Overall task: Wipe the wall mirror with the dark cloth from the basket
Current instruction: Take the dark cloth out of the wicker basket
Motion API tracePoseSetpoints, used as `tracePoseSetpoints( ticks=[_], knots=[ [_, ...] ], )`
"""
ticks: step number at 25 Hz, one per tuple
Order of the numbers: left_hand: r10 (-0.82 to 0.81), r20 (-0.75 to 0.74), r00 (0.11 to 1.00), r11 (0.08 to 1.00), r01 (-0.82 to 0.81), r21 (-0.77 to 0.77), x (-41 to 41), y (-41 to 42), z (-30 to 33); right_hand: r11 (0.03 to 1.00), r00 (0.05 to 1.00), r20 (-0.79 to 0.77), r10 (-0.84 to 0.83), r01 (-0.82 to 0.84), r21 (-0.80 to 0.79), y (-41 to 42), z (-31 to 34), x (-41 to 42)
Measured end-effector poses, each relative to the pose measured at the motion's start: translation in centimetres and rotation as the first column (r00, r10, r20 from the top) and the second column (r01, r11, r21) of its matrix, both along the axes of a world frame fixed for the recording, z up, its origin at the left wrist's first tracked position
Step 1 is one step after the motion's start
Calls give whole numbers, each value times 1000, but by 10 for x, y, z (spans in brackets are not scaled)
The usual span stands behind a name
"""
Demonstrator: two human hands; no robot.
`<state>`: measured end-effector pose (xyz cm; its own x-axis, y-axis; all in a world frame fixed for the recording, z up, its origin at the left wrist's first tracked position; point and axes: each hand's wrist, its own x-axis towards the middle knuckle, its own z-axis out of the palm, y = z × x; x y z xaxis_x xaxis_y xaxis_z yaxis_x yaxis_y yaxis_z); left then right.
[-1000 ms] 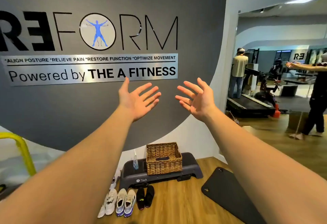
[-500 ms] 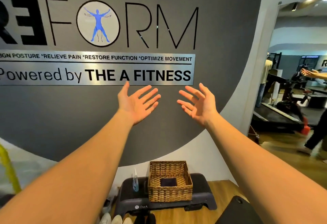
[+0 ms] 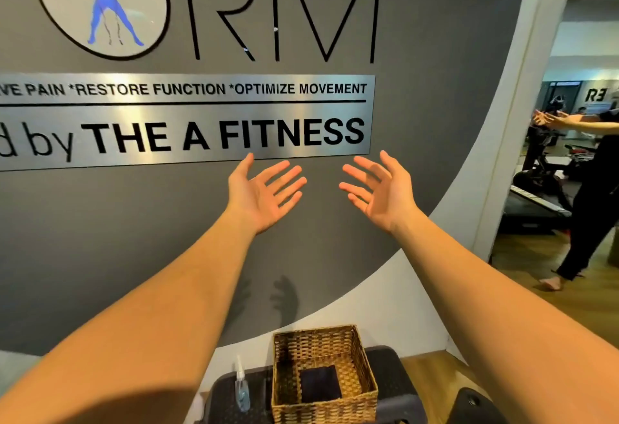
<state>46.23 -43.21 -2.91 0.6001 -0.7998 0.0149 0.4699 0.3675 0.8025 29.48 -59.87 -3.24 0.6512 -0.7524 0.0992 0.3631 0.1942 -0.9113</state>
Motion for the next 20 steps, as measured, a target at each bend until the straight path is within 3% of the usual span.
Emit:
tracePoseSetpoints(
  ticks=[11,15,20],
  knots=[
    [112,-67,991,986,-102,133,143,-204,-108,995,974,-204,101,-97,31,-210,-122,156],
    [122,-108,987,970,-95,223,192,-261,-190,995,954,-284,93,-83,47,-261,-205,206],
    [152,-176,973,935,-84,344,234,-307,-336,996,932,-354,74,-53,70,-303,-333,252]
  ],
)
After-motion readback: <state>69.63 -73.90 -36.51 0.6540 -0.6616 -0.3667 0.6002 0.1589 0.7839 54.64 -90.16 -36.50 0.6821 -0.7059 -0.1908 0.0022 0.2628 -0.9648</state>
